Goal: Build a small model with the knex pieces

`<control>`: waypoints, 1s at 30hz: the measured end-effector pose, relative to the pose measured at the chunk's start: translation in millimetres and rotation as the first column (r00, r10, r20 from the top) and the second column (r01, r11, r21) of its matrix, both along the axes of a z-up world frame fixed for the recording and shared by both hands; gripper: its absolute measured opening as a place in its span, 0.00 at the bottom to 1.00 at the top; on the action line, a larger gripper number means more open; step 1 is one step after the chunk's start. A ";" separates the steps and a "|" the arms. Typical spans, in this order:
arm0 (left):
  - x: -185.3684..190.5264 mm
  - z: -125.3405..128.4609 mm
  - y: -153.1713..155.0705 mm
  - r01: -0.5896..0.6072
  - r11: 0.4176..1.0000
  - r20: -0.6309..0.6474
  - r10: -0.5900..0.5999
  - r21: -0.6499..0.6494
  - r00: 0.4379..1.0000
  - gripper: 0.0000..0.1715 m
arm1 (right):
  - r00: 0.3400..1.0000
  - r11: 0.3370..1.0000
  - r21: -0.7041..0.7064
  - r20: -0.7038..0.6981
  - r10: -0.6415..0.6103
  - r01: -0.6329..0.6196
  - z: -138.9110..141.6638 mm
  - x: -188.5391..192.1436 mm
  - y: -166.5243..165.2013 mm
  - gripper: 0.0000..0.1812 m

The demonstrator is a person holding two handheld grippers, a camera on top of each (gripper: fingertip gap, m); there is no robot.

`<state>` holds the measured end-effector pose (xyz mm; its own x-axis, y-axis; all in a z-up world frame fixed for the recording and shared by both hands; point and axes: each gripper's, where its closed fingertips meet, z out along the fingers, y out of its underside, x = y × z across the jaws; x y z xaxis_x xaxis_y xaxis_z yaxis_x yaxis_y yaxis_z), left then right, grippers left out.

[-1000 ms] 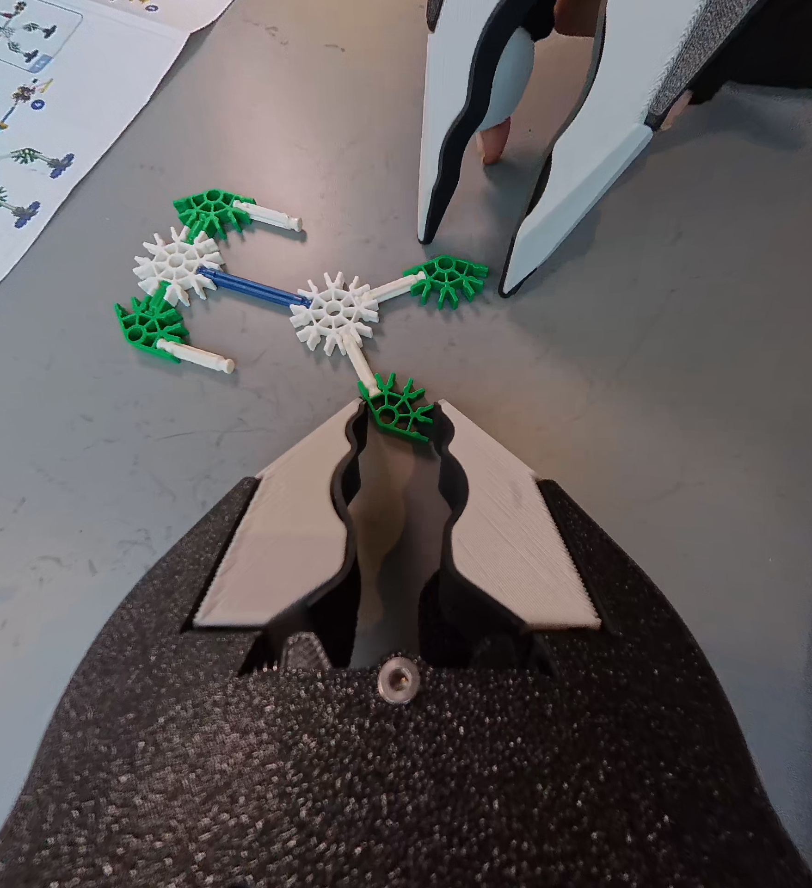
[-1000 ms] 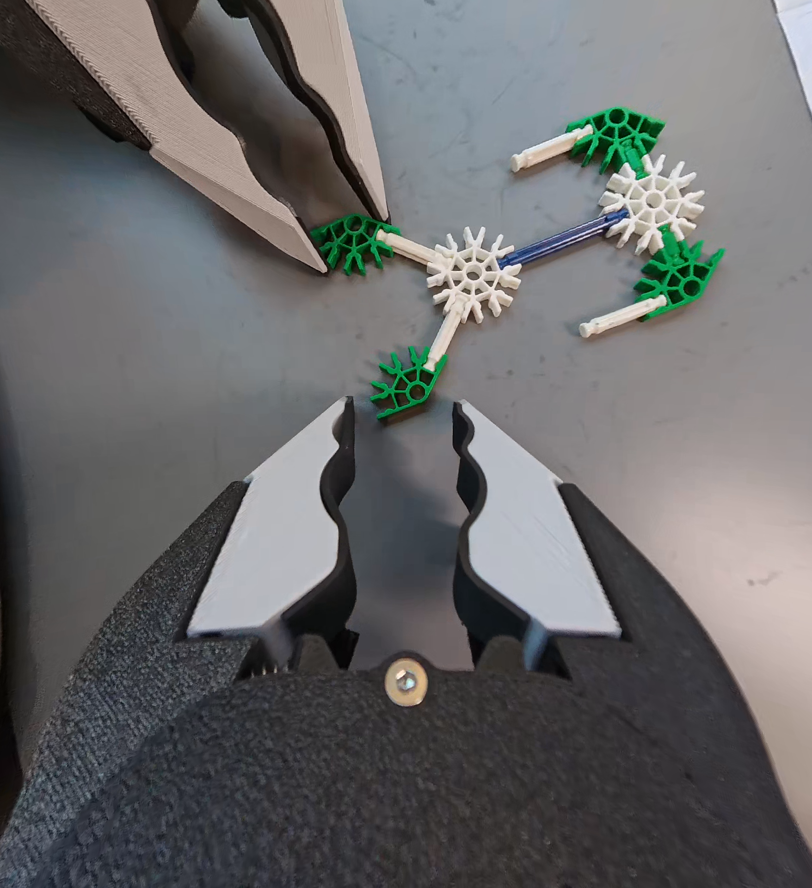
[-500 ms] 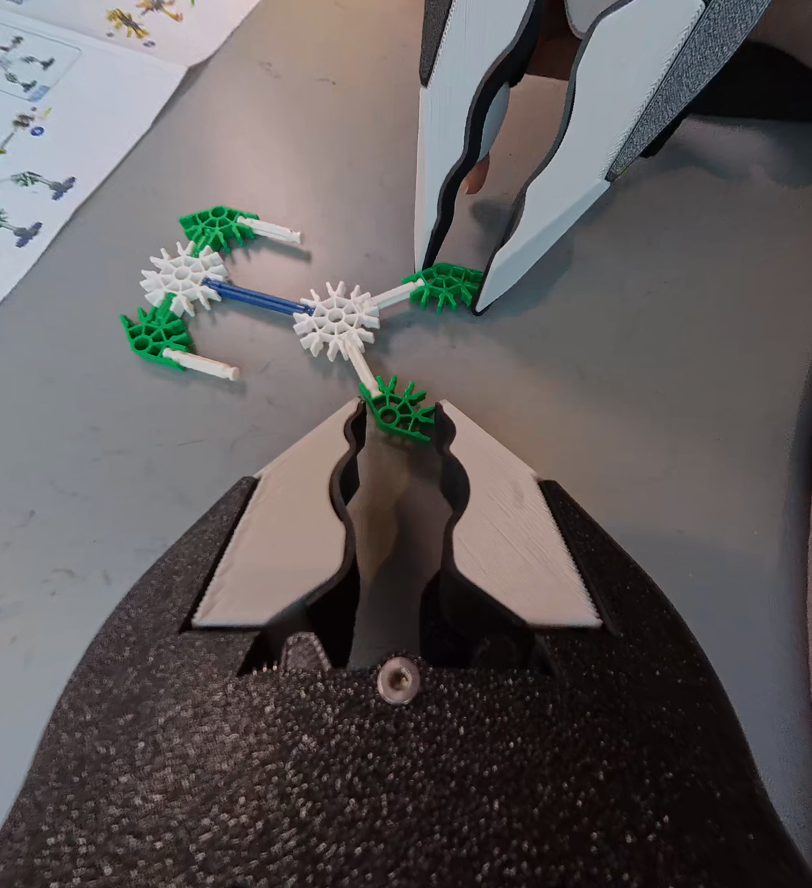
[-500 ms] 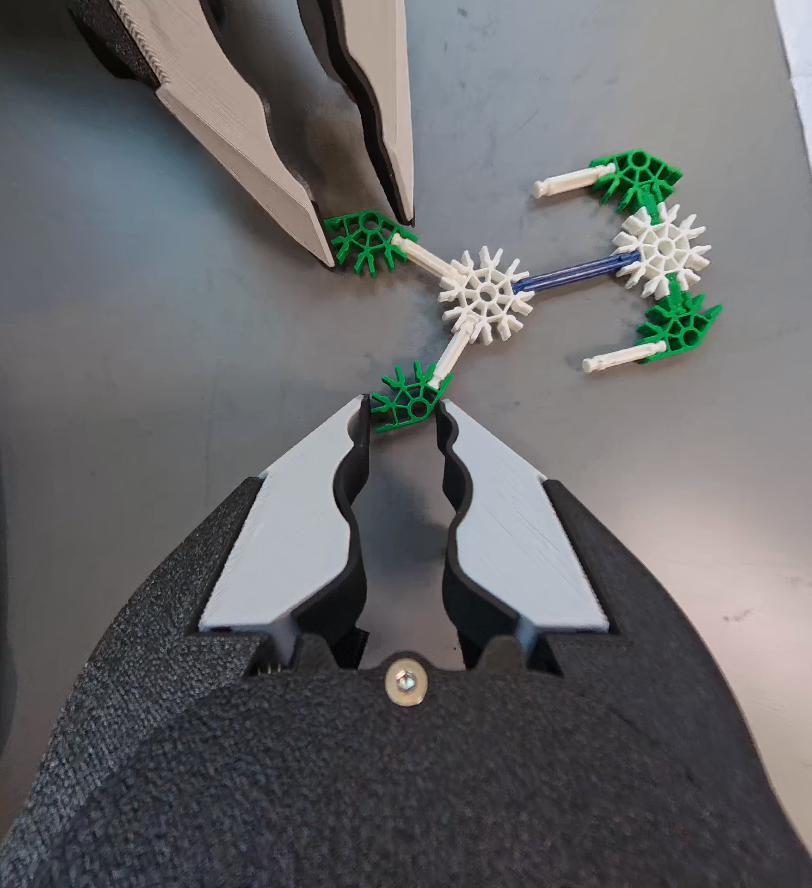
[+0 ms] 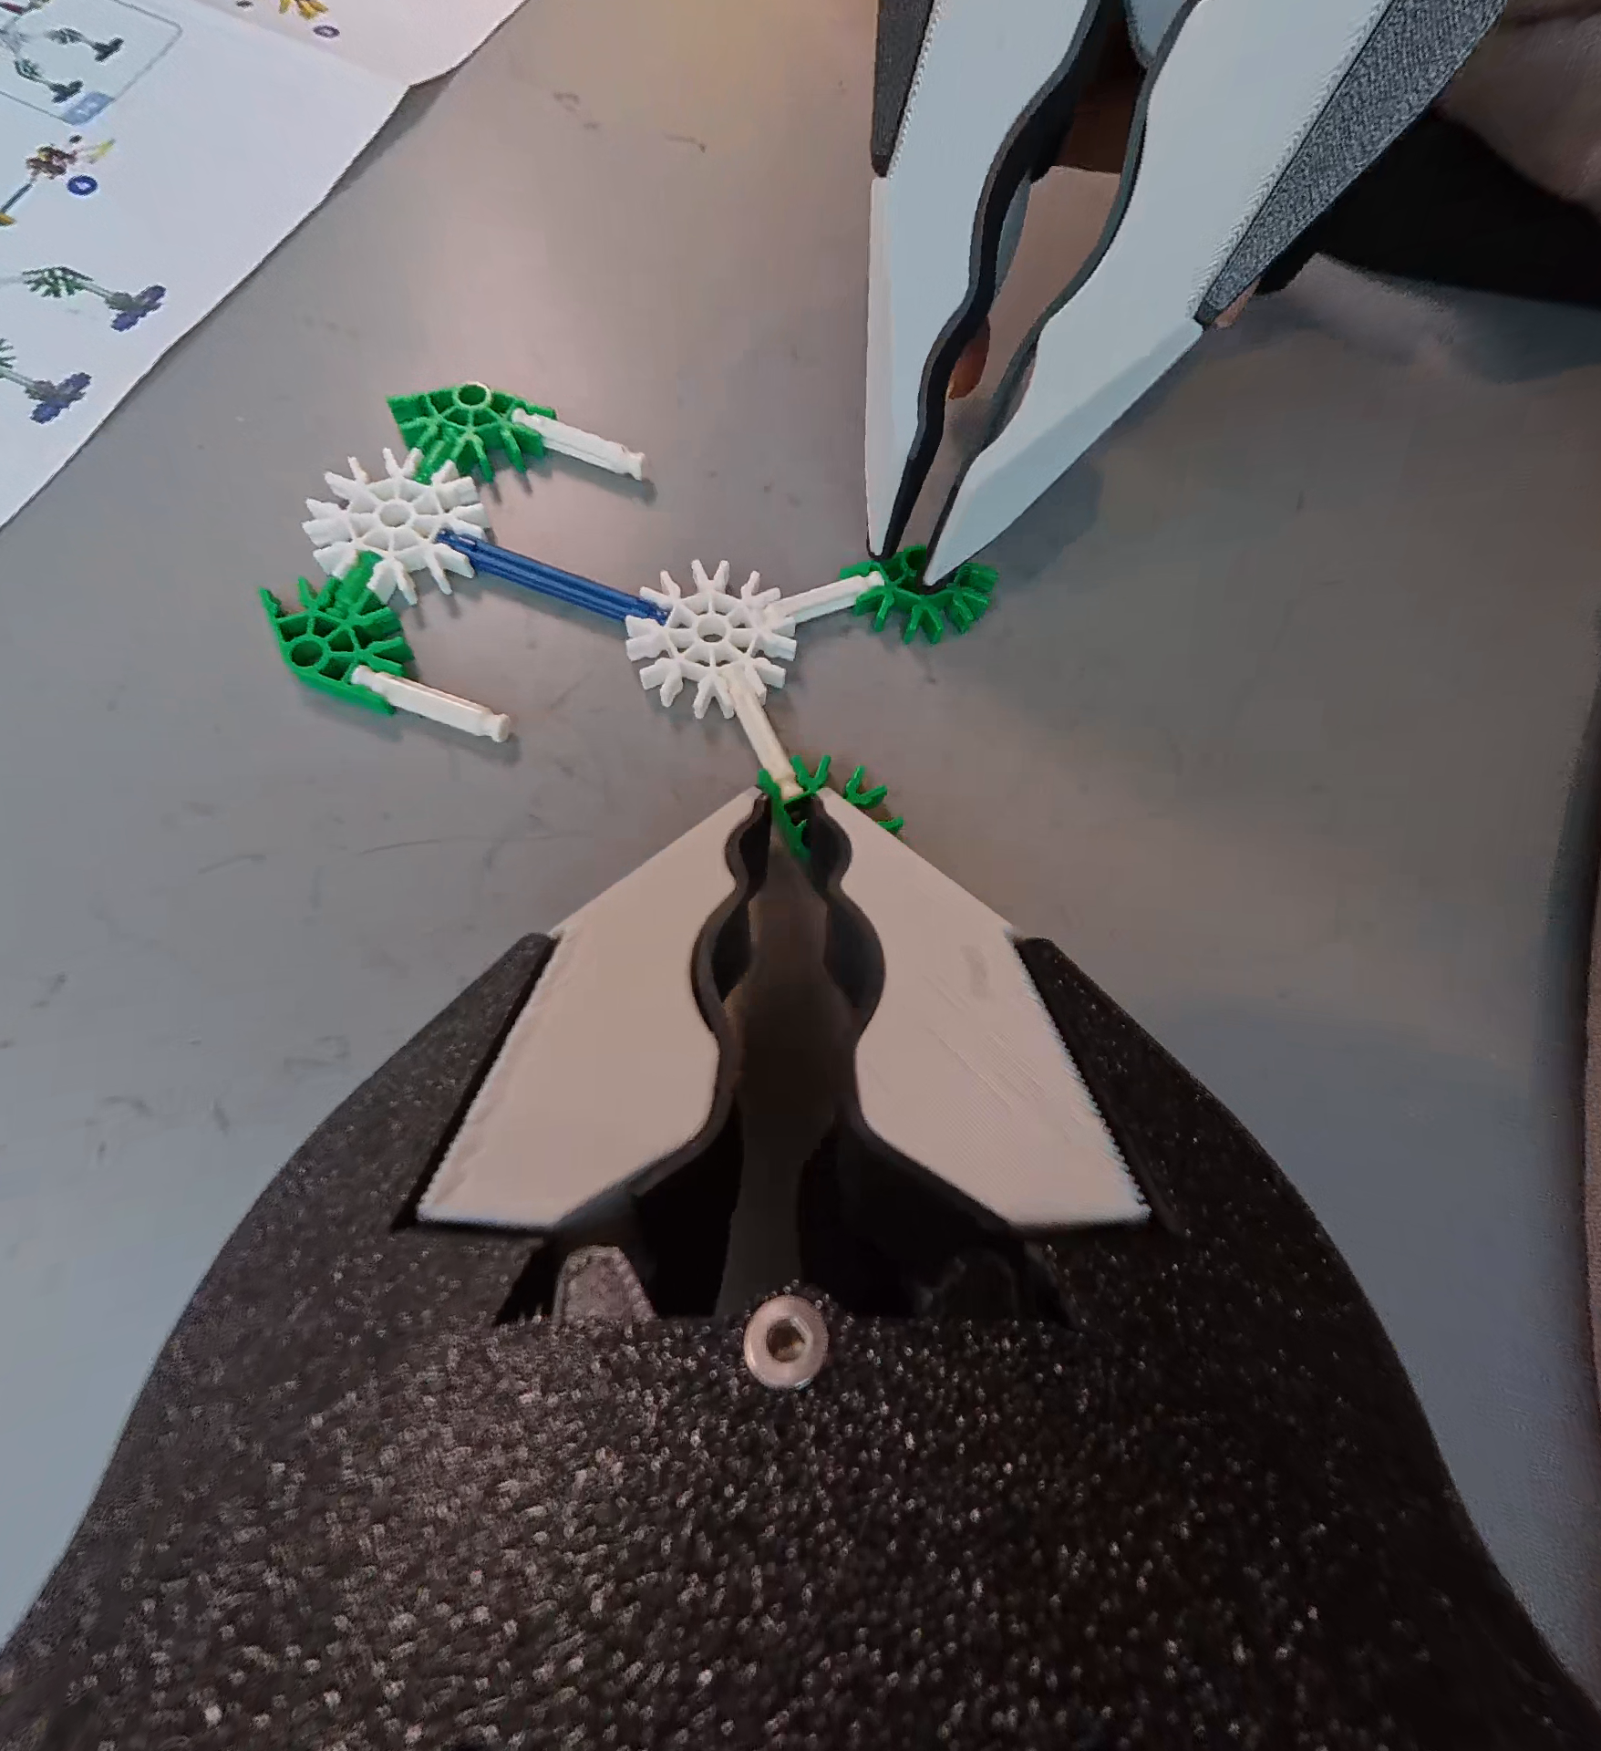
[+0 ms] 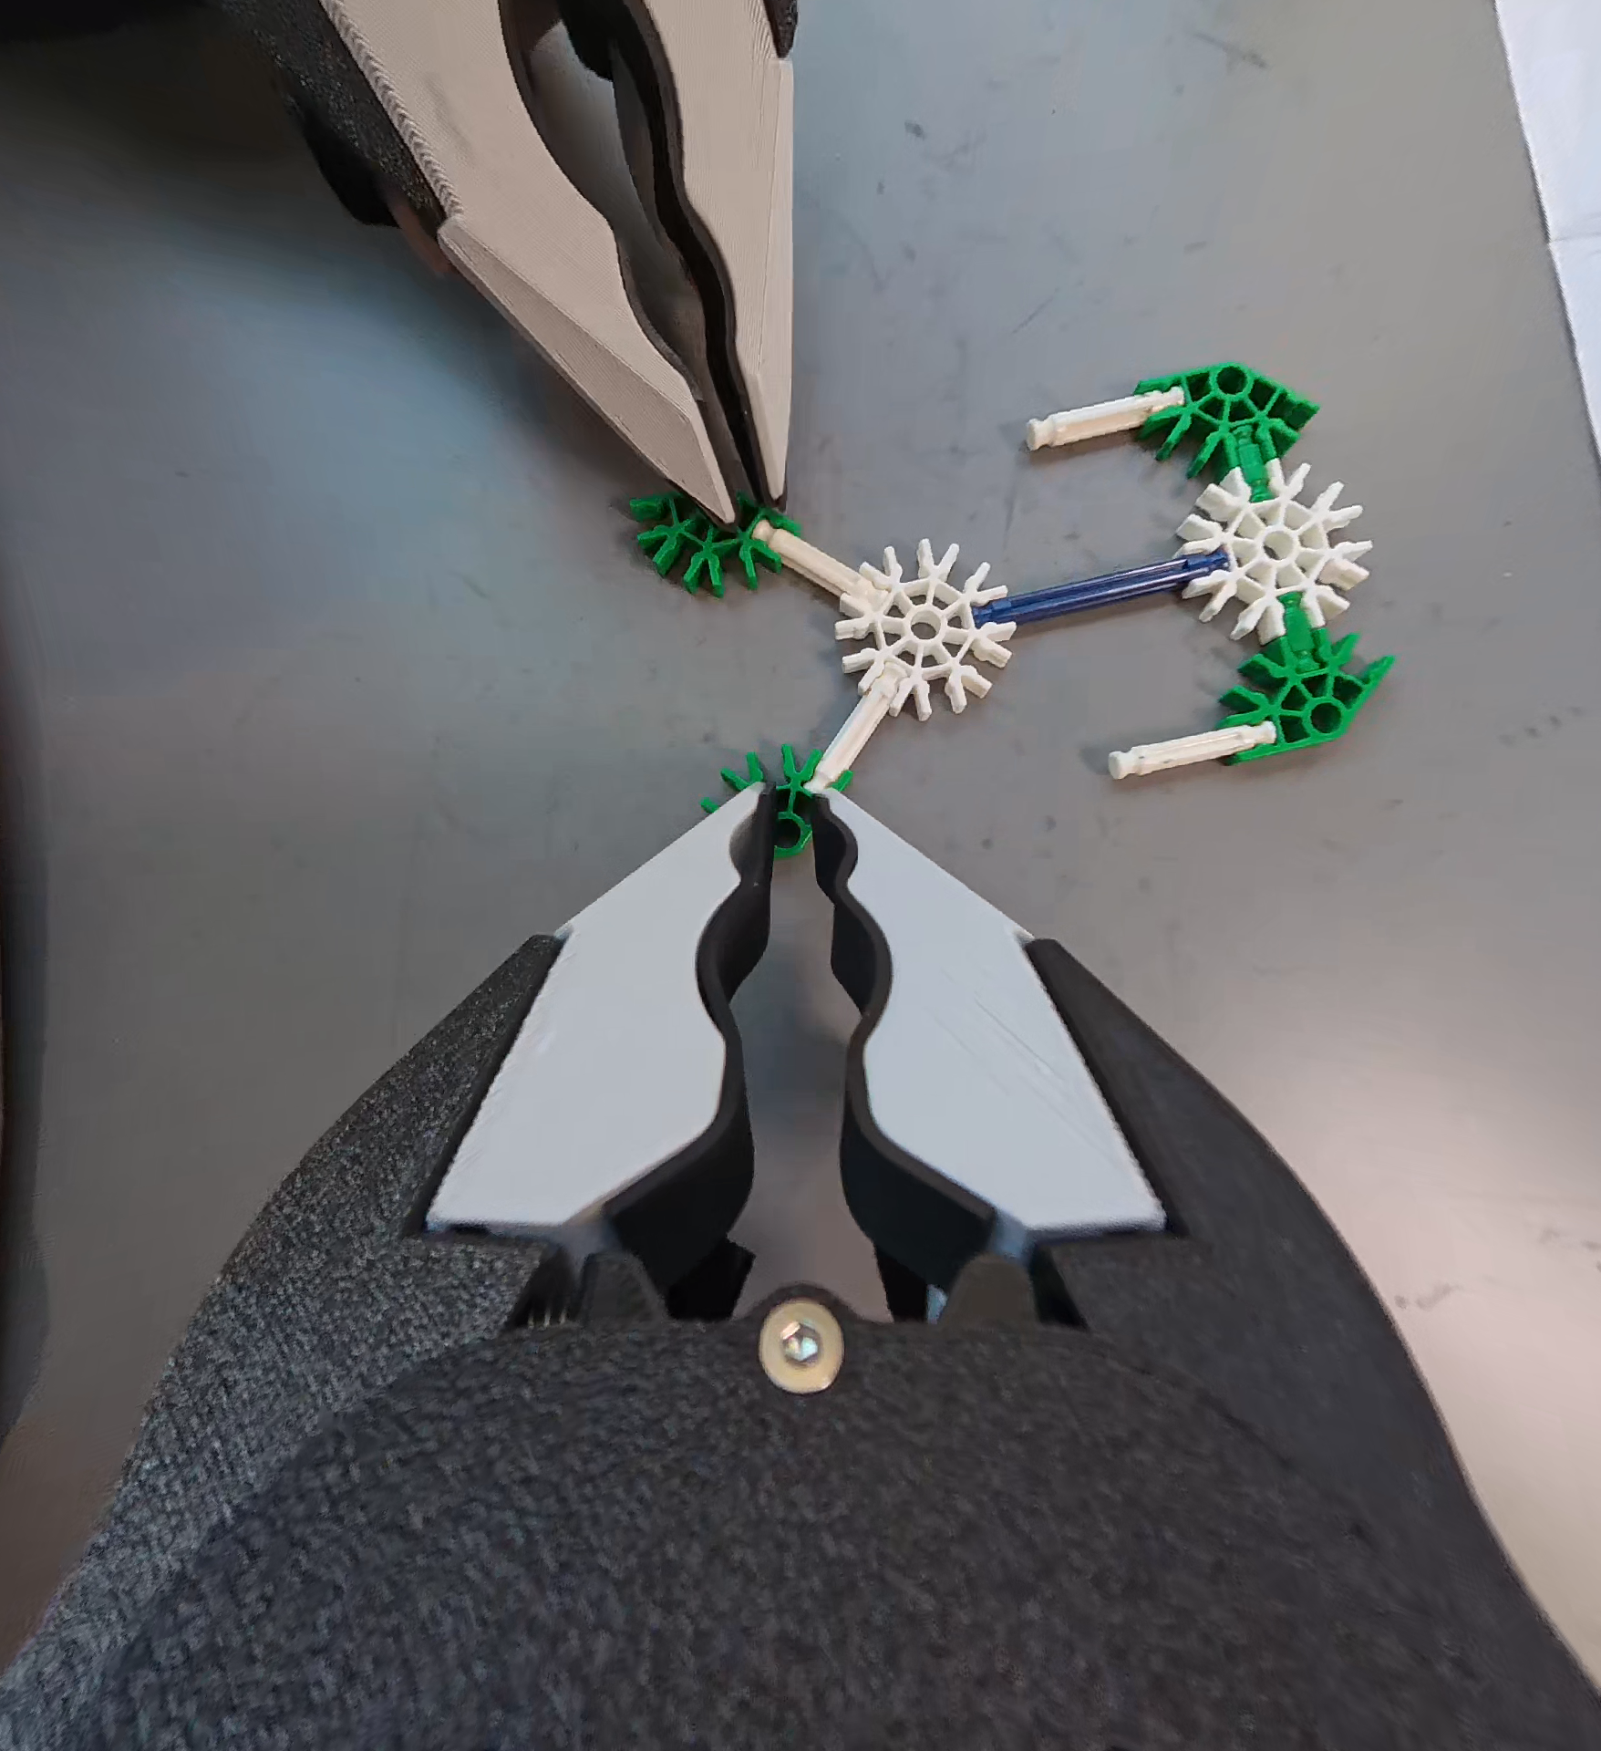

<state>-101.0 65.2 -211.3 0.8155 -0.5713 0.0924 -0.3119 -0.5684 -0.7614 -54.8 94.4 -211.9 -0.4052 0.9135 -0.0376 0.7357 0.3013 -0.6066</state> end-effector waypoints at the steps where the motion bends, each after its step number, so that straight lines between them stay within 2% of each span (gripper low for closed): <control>1: 0.2 -0.3 -0.4 0.006 1.000 -0.016 -0.006 0.005 1.000 0.02 | 1.000 1.000 0.008 0.005 0.002 -0.002 -0.2 -0.1 0.0 0.03; 4: 0.8 -0.9 -1.9 0.017 1.000 -0.030 -0.017 0.002 0.999 0.02 | 1.000 0.999 0.040 0.007 0.007 -0.008 -0.4 0.0 -0.8 0.03; 9: 1.8 -1.2 -8.9 0.048 0.998 0.025 -0.047 -0.043 0.999 0.03 | 1.000 1.000 0.004 0.008 0.015 -0.015 -0.4 2.1 -9.2 0.03; 13: 0.7 -1.3 -11.7 0.068 0.997 -0.005 -0.068 -0.033 0.998 0.02 | 0.998 0.999 0.003 -0.025 0.051 -0.051 0.5 2.3 -14.5 0.03; 15: -1.0 -0.7 -12.8 0.079 0.997 -0.023 -0.079 -0.016 0.997 0.02 | 0.995 0.996 -0.033 -0.069 0.076 -0.078 5.0 1.7 -20.1 0.07; 18: -2.4 6.5 -12.1 0.089 0.996 0.004 -0.089 0.030 0.996 0.02 | 0.968 0.992 -0.064 -0.234 0.090 -0.107 29.1 -5.5 -22.2 0.09; 20: -5.1 19.0 -6.4 0.057 0.995 0.062 -0.062 0.079 0.996 0.03 | 0.935 0.995 -0.070 -0.353 0.041 -0.070 47.8 -12.8 -11.0 0.10; 23: -19.8 37.4 5.8 -0.038 0.985 0.113 0.019 0.171 0.993 0.10 | 0.871 0.996 -0.079 -0.486 -0.072 0.038 66.5 -20.6 18.9 0.11; 27: -43.4 59.5 16.4 -0.167 0.948 0.178 0.122 0.270 0.976 0.18 | 0.799 0.978 -0.078 -0.566 -0.202 0.192 71.7 -22.8 58.3 0.16; 30: -58.8 71.8 19.8 -0.243 0.918 0.220 0.178 0.315 0.959 0.22 | 0.759 0.959 -0.111 -0.591 -0.274 0.260 78.0 -23.2 73.5 0.22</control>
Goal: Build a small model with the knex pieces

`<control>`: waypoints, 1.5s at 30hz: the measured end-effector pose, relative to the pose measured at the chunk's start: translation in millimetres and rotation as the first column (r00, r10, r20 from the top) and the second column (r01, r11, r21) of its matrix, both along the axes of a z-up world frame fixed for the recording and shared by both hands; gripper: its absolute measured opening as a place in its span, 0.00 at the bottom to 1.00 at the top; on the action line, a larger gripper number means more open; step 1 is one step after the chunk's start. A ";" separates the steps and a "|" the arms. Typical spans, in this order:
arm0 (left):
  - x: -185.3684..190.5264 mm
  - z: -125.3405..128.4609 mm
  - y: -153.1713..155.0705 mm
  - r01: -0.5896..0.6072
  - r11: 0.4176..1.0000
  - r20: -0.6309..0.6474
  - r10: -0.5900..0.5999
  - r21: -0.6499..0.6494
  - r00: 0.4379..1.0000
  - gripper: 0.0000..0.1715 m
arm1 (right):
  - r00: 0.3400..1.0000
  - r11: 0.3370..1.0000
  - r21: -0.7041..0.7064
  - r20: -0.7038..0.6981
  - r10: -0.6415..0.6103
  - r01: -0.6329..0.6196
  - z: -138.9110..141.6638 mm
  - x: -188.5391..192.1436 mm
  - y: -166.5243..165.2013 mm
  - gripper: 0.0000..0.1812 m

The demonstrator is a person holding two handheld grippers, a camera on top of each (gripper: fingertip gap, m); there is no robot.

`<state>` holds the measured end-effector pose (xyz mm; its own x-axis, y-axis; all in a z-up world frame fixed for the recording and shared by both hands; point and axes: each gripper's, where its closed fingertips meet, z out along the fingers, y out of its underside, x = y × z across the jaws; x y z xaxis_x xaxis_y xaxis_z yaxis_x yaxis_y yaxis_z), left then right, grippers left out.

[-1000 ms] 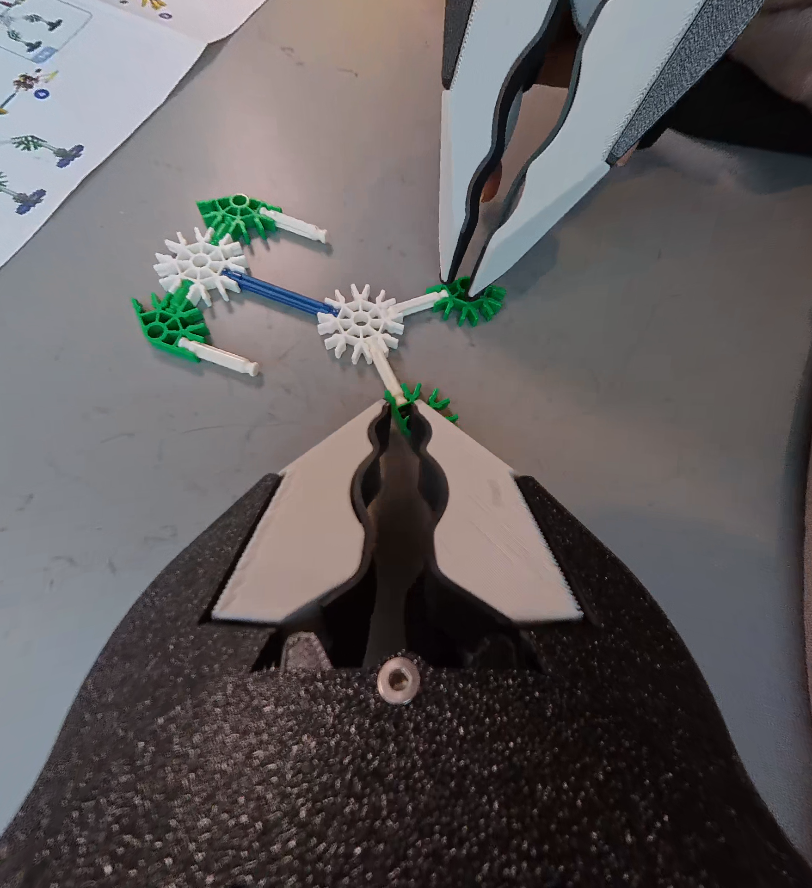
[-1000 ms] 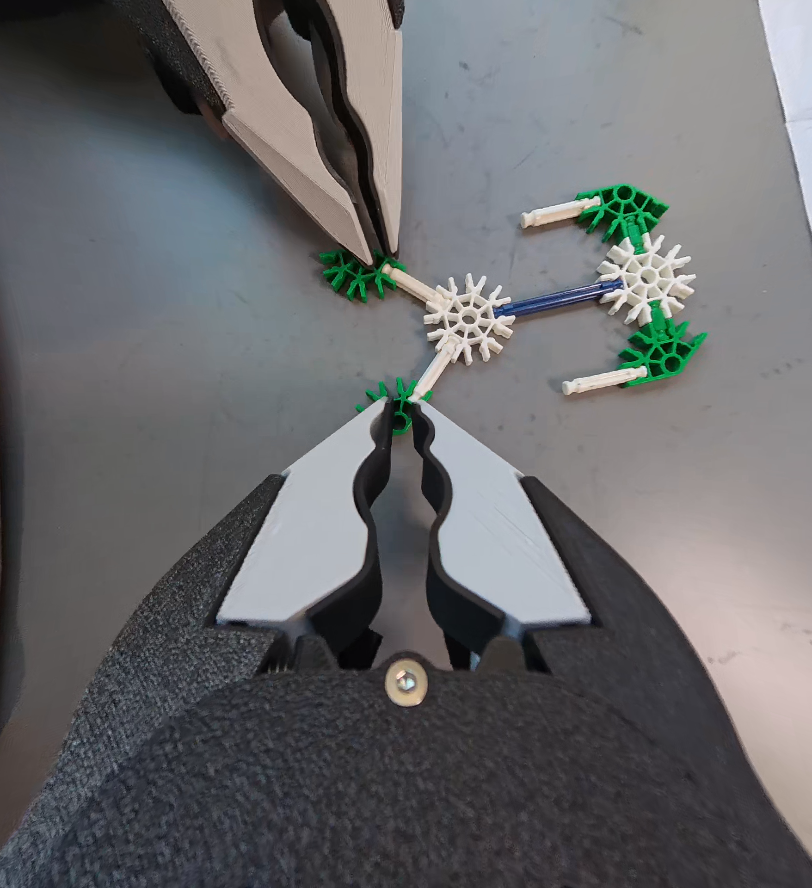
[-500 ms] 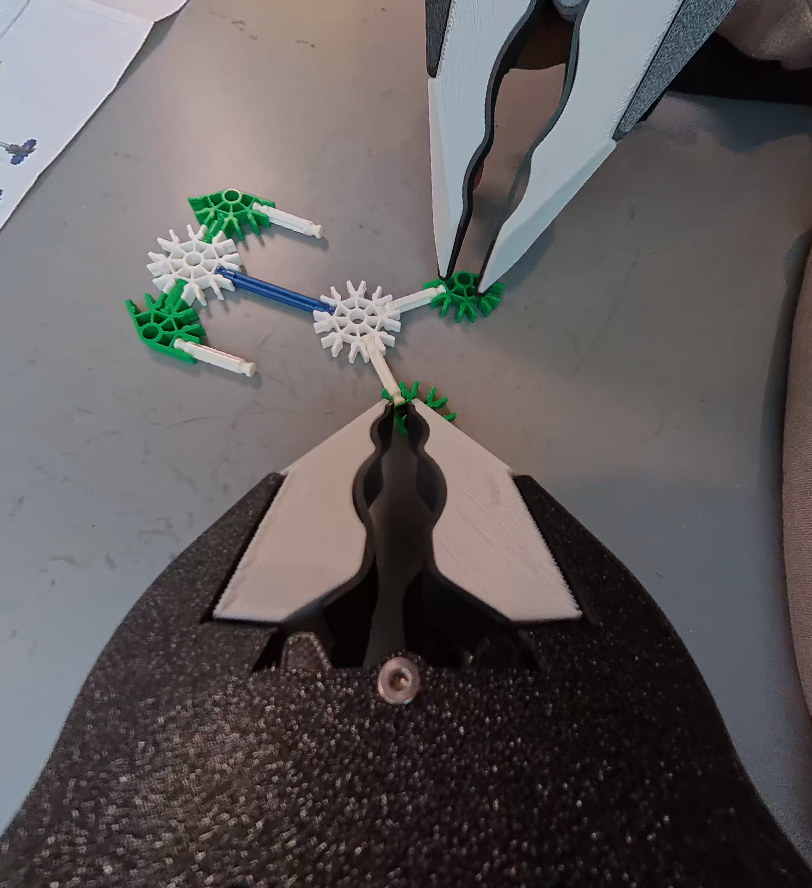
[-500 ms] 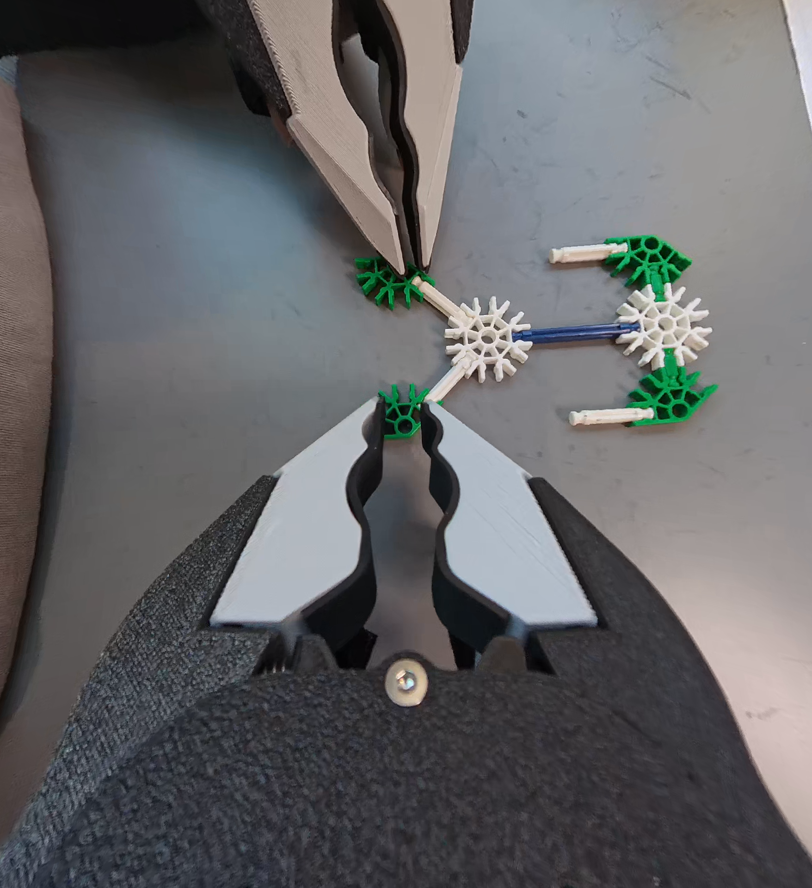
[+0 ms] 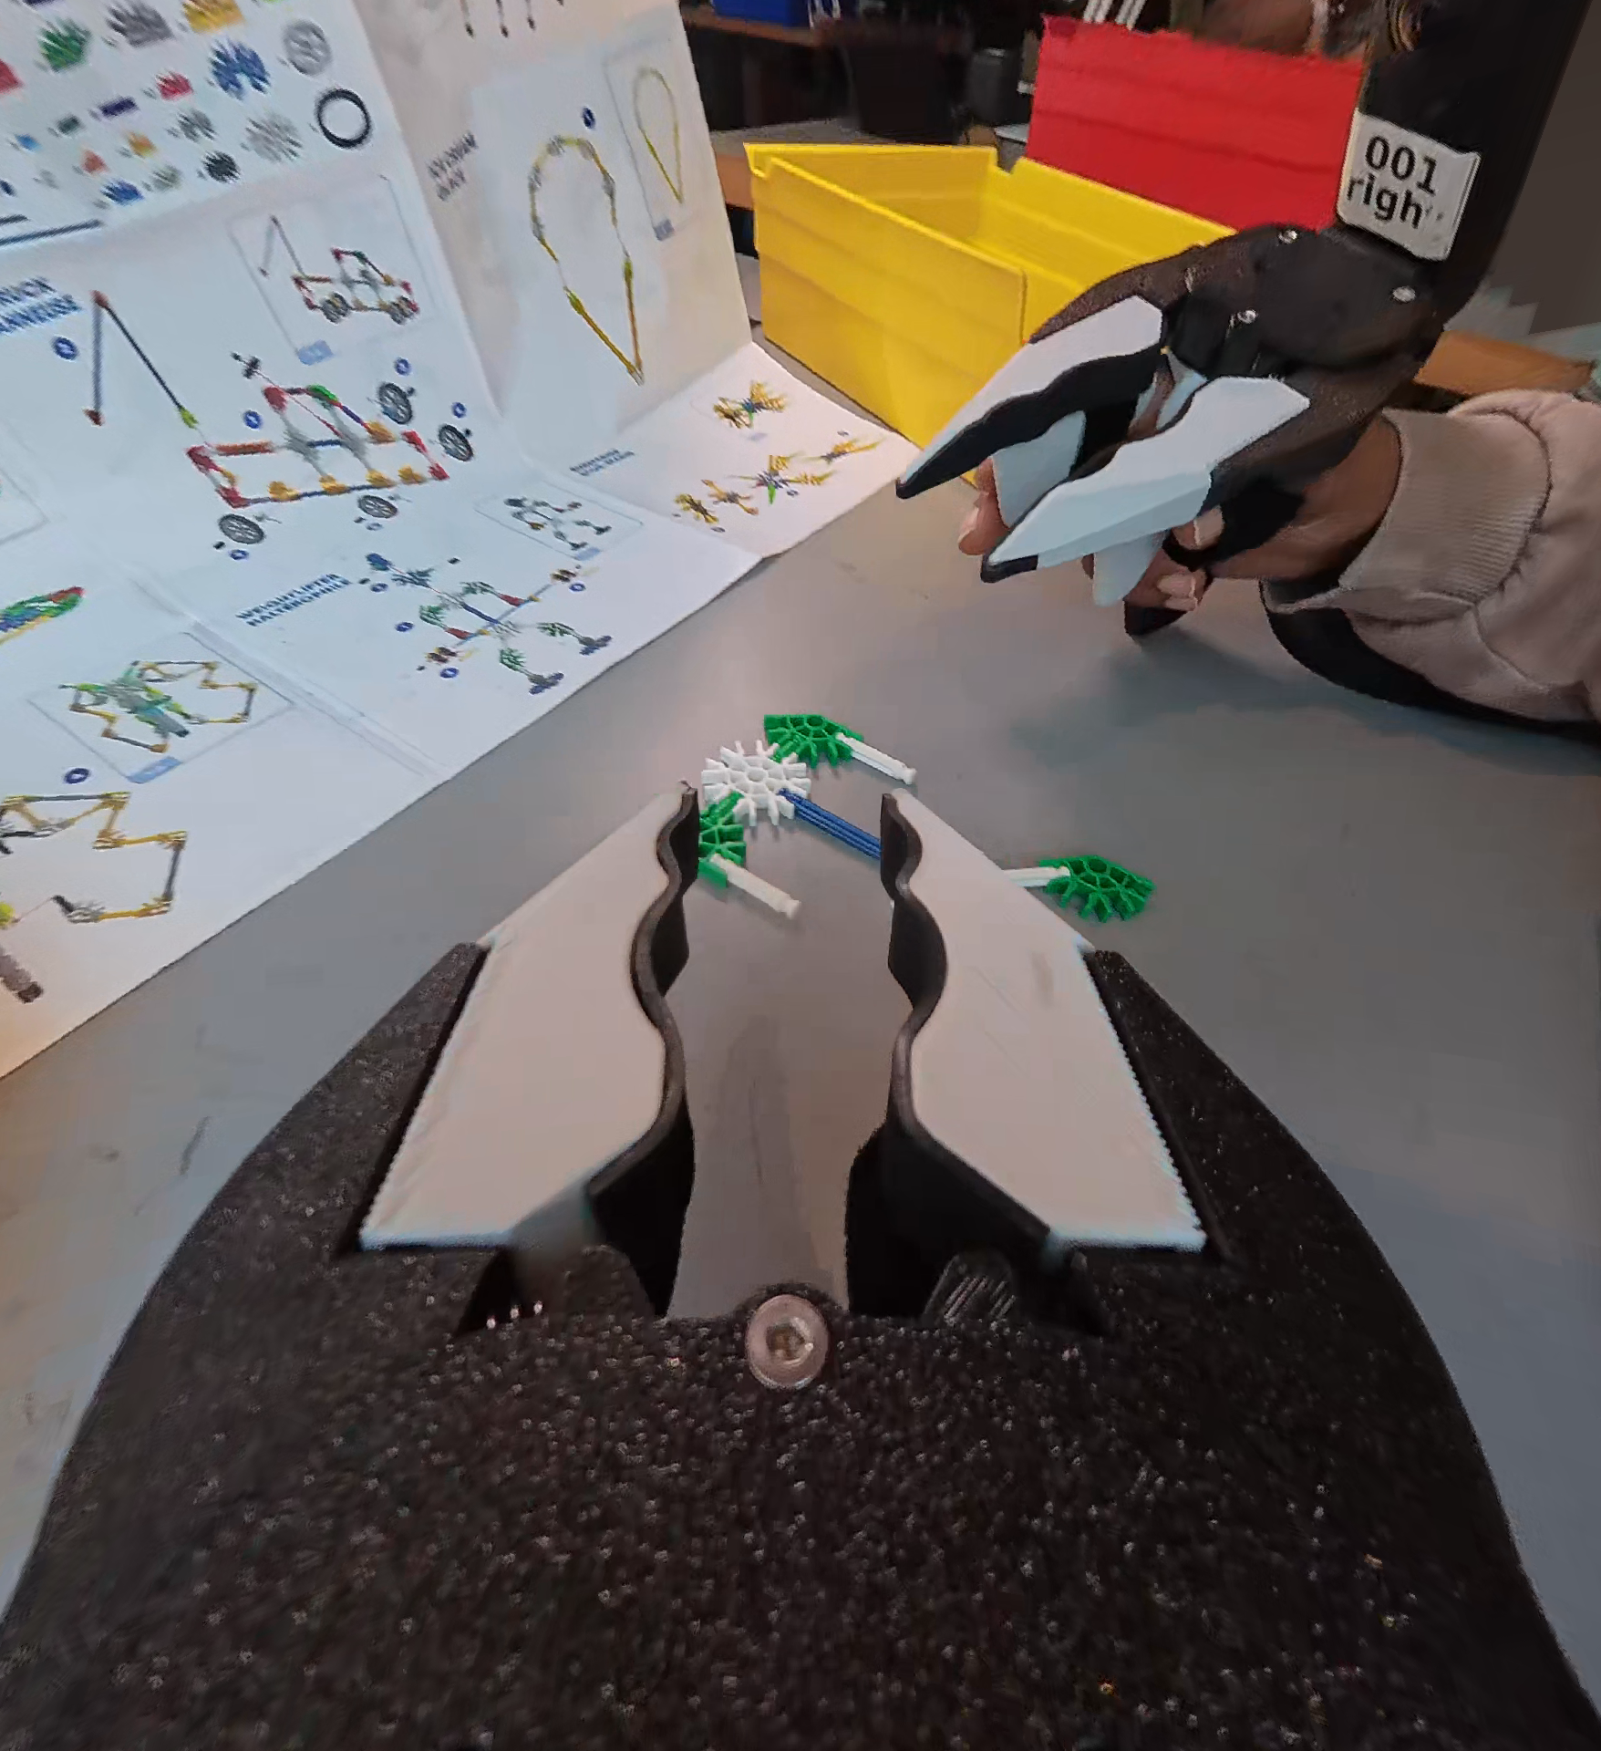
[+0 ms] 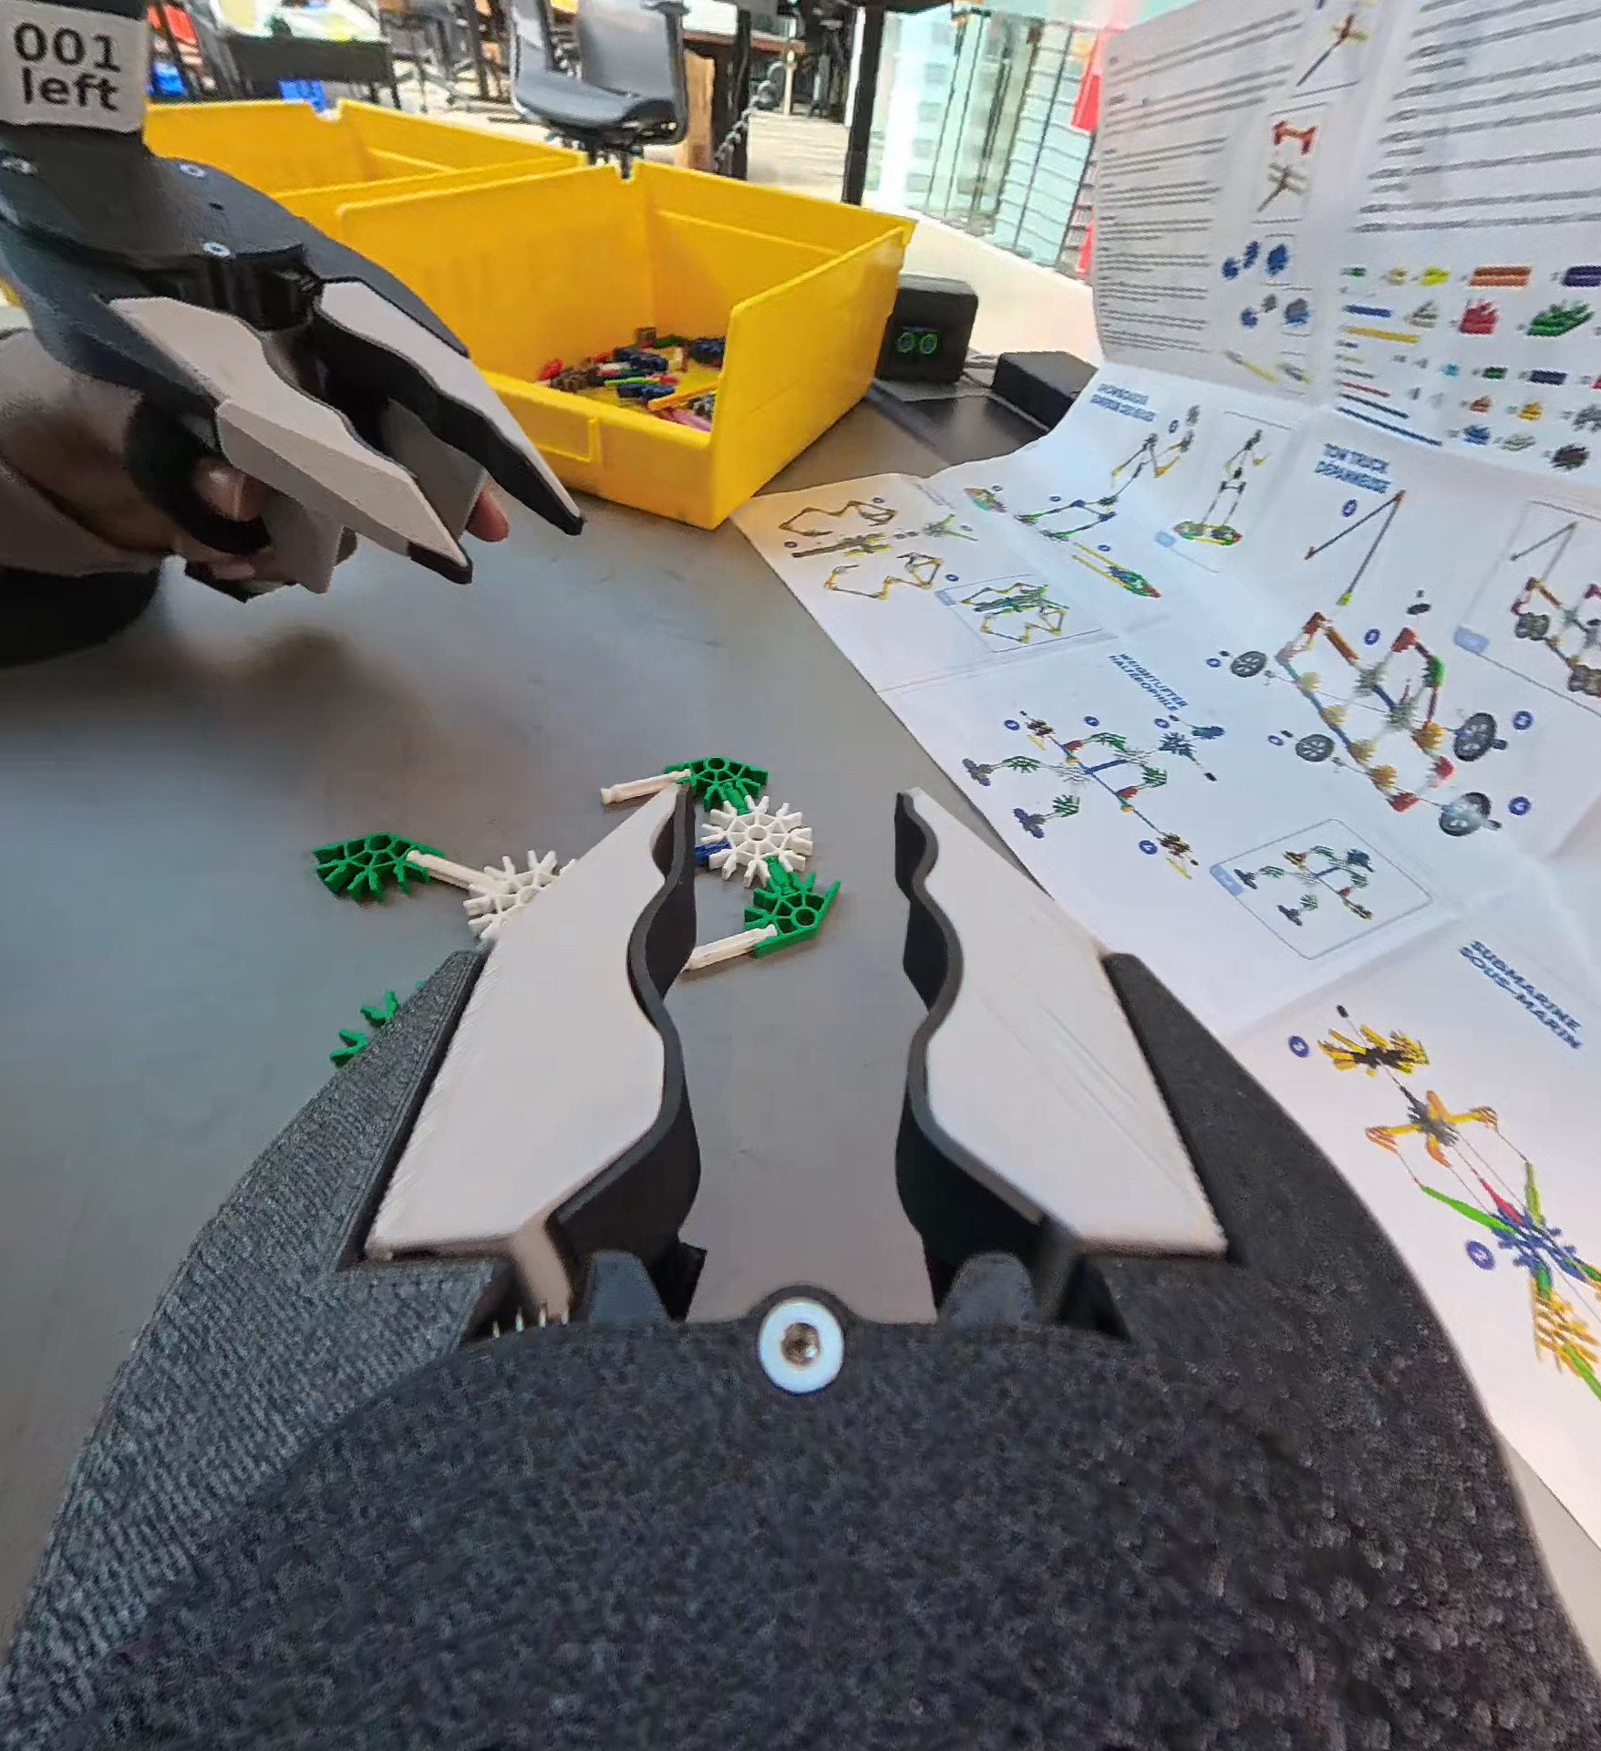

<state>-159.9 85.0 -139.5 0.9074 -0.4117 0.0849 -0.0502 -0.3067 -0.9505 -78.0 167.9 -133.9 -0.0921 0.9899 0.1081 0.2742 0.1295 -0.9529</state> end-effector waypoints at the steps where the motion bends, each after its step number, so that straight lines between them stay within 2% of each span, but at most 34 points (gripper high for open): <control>1: -4.6 1.7 0.8 -0.019 1.000 0.000 0.019 0.010 1.000 0.23 | 1.000 1.000 -0.001 -0.013 -0.020 0.020 2.0 0.4 3.4 0.24; 6: -21.5 11.5 3.9 -0.094 0.992 -0.012 0.095 0.082 0.995 0.25 | 0.999 0.999 0.015 -0.019 -0.051 0.051 2.3 0.0 6.7 0.32; 16: -49.9 20.2 7.1 -0.188 0.966 -0.077 0.204 0.175 0.976 0.19 | 0.999 0.998 0.048 -0.022 -0.032 0.033 2.0 0.8 1.2 0.25; 20: -71.2 35.0 4.7 -0.255 0.934 -0.109 0.290 0.251 0.951 0.17 | 1.000 0.998 0.064 -0.012 -0.018 0.018 0.1 0.9 -2.4 0.25; 22: -93.0 52.3 -0.3 -0.322 0.893 -0.123 0.375 0.316 0.919 0.17 | 1.000 0.997 0.069 -0.010 -0.017 0.018 -0.2 0.7 -2.9 0.24; 26: -161.3 103.4 -27.4 -0.500 0.766 -0.084 0.575 0.405 0.814 0.17 | 1.000 0.998 0.062 -0.014 -0.019 0.020 0.5 0.9 -2.1 0.22; 28: -200.3 122.7 -43.3 -0.570 0.729 -0.087 0.642 0.378 0.762 0.18 | 1.000 0.998 0.057 -0.018 -0.022 0.023 1.2 1.2 -1.3 0.21; 30: -234.3 129.4 -52.9 -0.601 0.745 -0.132 0.653 0.290 0.746 0.18 | 1.000 0.998 0.057 -0.018 -0.025 0.026 1.2 1.3 -0.9 0.21; 33: -275.0 113.3 -52.7 -0.588 0.807 -0.235 0.584 0.058 0.777 0.18 | 1.000 0.997 0.069 -0.007 -0.025 0.026 -0.8 1.2 -1.6 0.20; 36: -315.7 71.8 -54.8 -0.590 0.782 -0.423 0.473 -0.202 0.773 0.19 | 0.999 0.995 0.091 0.014 -0.029 0.027 -4.5 0.9 -2.1 0.20; 40: -333.1 13.9 -66.6 -0.516 0.692 -0.569 0.183 -0.504 0.801 0.17 | 0.999 0.995 0.096 0.013 -0.036 0.034 -4.4 0.7 -1.5 0.19; 43: -335.3 -17.7 -84.2 -0.479 0.562 -0.617 -0.070 -0.674 0.784 0.16 | 0.999 0.996 0.082 0.011 -0.042 0.041 -3.9 0.6 0.4 0.19; 45: -325.6 -33.5 -93.4 -0.432 0.476 -0.577 -0.212 -0.766 0.789 0.16 | 0.999 0.996 0.076 0.011 -0.041 0.040 -3.7 0.7 0.9 0.18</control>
